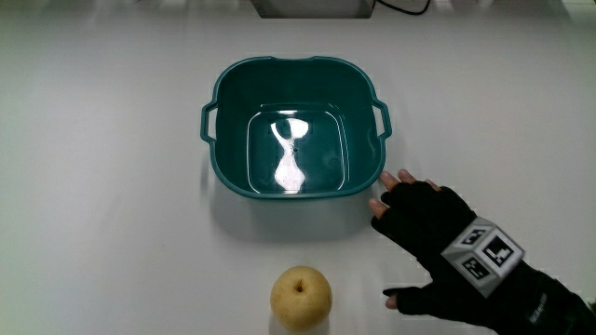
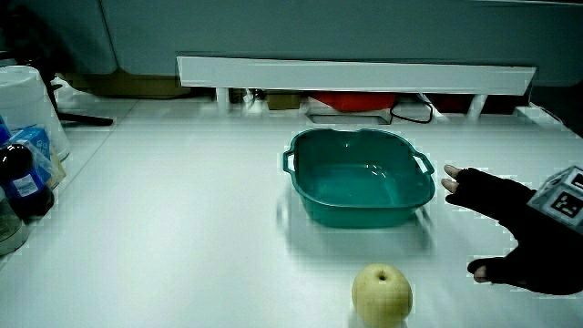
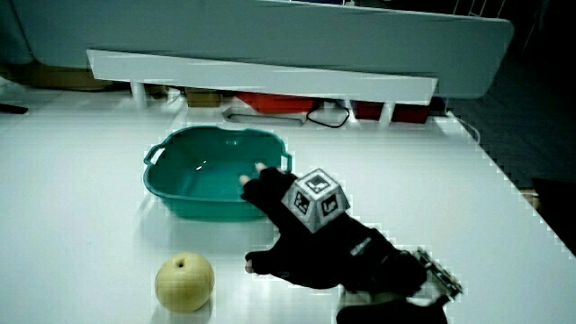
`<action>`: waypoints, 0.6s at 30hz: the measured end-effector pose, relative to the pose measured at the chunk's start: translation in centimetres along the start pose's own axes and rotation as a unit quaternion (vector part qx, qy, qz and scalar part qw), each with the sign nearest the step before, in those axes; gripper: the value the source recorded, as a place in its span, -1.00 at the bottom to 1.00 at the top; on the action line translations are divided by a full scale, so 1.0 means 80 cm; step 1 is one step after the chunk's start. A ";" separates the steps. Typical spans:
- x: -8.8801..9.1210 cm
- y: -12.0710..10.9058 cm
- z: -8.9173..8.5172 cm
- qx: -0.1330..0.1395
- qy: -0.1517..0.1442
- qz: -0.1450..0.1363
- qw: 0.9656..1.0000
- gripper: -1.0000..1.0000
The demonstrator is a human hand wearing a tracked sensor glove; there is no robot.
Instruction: Pick pear from desk
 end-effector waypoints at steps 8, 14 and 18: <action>-0.008 0.045 -0.016 -0.056 -0.128 0.053 0.989 0.00; -0.043 0.080 0.012 -0.132 -0.016 0.088 0.987 0.00; -0.064 0.099 0.014 -0.160 -0.009 0.127 0.979 0.00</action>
